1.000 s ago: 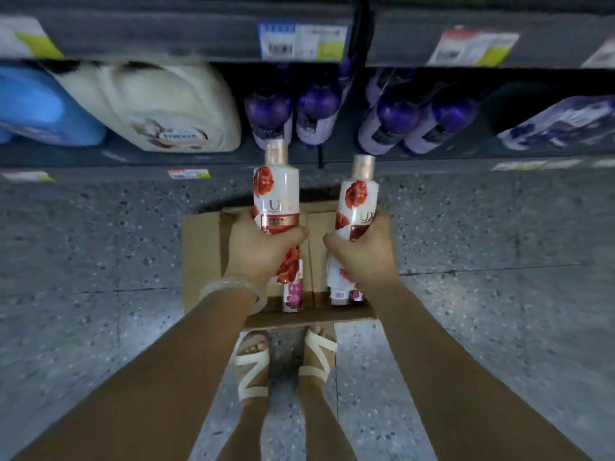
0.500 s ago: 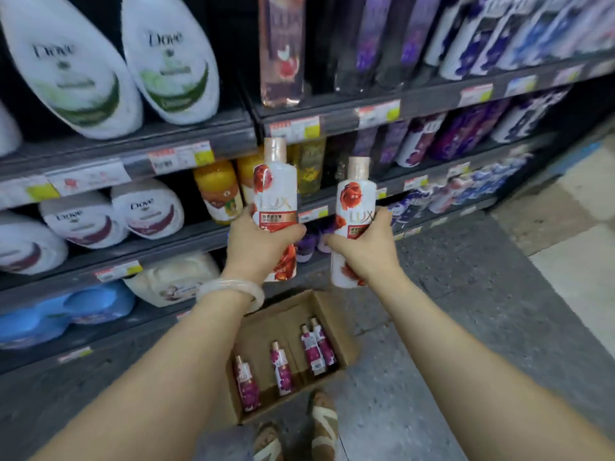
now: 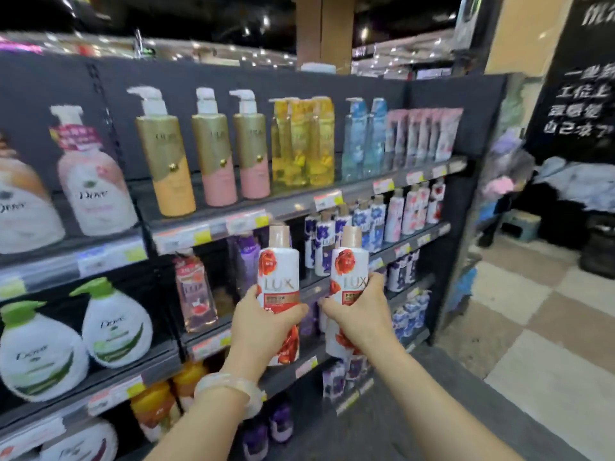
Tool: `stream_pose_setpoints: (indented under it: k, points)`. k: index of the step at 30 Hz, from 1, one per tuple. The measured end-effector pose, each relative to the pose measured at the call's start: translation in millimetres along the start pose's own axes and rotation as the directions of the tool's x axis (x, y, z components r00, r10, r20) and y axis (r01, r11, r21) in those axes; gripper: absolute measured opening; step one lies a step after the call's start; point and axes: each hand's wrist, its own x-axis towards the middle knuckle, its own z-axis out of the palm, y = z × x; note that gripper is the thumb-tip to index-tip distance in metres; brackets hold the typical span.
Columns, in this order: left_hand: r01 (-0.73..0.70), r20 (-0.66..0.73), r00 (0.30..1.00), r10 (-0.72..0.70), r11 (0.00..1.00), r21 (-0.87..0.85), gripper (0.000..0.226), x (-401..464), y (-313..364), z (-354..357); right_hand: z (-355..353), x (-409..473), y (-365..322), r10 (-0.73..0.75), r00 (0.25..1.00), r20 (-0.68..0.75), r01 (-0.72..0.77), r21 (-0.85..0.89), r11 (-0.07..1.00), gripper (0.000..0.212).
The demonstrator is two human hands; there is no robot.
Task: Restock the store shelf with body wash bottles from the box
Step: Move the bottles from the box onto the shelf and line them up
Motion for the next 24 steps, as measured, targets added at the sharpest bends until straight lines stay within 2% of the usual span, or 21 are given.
stream_pose_setpoints:
  k: [5,12,18,24]
  points:
    - [-0.035,0.018,0.999,0.035,0.999,-0.024,0.034,-6,47,86,-94,40,-4,-0.087,0.996,-0.008,0.087,-0.028,0.996,0.049]
    - [-0.095,0.063,0.993,0.098,0.994,-0.049,0.030,0,95,221,-209,112,28,-0.103,0.994,-0.024,0.101,-0.069,0.993,0.050]
    - [-0.111,0.065,0.991,0.113,0.993,-0.034,0.025,44,111,301,-253,184,49,-0.117,0.993,0.013,0.117,-0.010,0.993,0.049]
    - [-0.135,0.036,0.990,0.137,0.990,-0.042,0.026,132,116,368,-266,284,75,-0.120,0.993,-0.014,0.120,-0.019,0.993,0.054]
